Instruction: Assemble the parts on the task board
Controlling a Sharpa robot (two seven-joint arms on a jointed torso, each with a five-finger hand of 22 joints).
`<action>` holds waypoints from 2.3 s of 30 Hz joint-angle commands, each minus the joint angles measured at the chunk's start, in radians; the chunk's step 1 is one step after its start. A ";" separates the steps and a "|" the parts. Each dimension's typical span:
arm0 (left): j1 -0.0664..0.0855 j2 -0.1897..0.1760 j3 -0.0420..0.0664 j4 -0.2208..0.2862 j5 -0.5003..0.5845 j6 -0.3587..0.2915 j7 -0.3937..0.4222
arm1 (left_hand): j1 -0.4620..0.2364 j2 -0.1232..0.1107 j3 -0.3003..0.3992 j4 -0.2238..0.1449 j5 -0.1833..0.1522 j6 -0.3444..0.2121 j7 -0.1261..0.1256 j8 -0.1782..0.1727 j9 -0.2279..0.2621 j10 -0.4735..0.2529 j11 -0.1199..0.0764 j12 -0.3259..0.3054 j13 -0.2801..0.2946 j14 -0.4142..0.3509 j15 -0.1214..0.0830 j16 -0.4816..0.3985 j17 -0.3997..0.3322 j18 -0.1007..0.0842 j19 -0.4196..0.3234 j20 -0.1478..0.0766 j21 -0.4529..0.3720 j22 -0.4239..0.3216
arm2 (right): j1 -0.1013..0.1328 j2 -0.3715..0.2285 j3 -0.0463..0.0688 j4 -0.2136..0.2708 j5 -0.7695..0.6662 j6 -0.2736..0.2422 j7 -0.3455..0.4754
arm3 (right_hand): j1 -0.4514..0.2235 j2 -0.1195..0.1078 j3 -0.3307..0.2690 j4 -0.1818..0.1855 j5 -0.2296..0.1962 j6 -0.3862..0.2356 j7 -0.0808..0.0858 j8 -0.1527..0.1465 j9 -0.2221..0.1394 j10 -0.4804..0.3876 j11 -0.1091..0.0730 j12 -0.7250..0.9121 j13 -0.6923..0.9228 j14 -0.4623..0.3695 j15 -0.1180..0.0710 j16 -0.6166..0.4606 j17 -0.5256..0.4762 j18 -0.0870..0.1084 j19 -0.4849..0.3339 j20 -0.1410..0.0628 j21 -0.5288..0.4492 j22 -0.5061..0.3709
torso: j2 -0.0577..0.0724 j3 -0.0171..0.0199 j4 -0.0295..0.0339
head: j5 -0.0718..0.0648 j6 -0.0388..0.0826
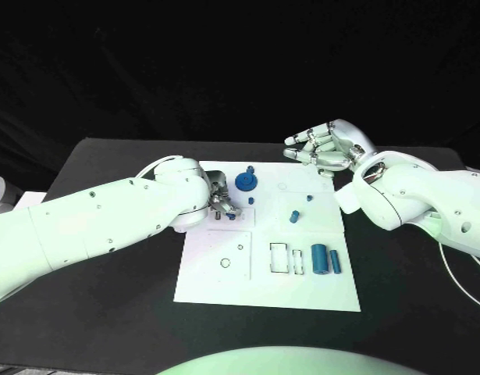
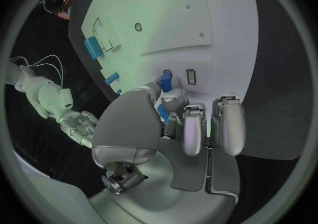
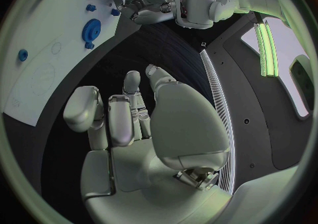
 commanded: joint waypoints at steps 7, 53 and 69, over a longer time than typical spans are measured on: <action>-0.003 0.001 -0.001 0.005 -0.032 0.055 -0.029 | 0.001 0.008 0.154 -0.147 0.003 0.043 -0.035 0.003 0.002 0.003 -0.003 0.002 0.001 0.105 -0.009 0.003 0.263 -0.007 0.074 -0.005 0.003 0.199 | -0.001 0.000 0.000 0.002 -0.007 0.015 0.010 | -0.001 0.007 -0.005 0.001 0.006 0.006 -0.003 0.006 0.001 -0.001 -0.005 0.007 -0.001 0.033 0.004 -0.004 0.001 0.014 0.001 0.001 -0.003 -0.001 | 0.000 0.0005 -0.0006 | -0.001 -0.001; -0.003 0.052 -0.001 -0.080 0.053 0.173 -0.056 | -0.032 0.002 0.162 -0.134 0.003 0.041 -0.031 -0.007 0.016 0.006 0.000 0.014 0.016 0.105 -0.007 0.003 0.263 -0.005 0.071 -0.005 -0.008 0.193 | -0.001 -0.001 0.000 0.010 -0.007 0.015 0.009 | -0.001 0.007 -0.005 0.001 0.006 0.006 -0.003 0.006 0.001 -0.001 -0.005 0.007 -0.001 0.033 0.004 -0.004 0.001 0.014 0.001 0.001 -0.003 -0.001 | 0.000 0.0009 0.0002 | -0.006 -0.002; -0.003 0.056 -0.002 -0.105 0.076 0.166 -0.069 | -0.183 -0.069 0.011 -0.036 0.002 0.075 -0.039 -0.015 0.036 0.005 -0.005 0.023 0.021 0.105 -0.012 0.003 0.263 -0.008 0.075 -0.006 0.005 0.204 | -0.001 -0.005 0.000 0.012 -0.007 0.013 0.008 | 0.000 0.009 -0.009 0.001 0.006 0.006 -0.003 0.005 0.001 -0.003 -0.004 0.005 -0.004 0.033 0.004 -0.006 0.000 0.014 0.001 0.000 -0.005 -0.003 | -0.001 0.0003 0.0004 | -0.006 -0.002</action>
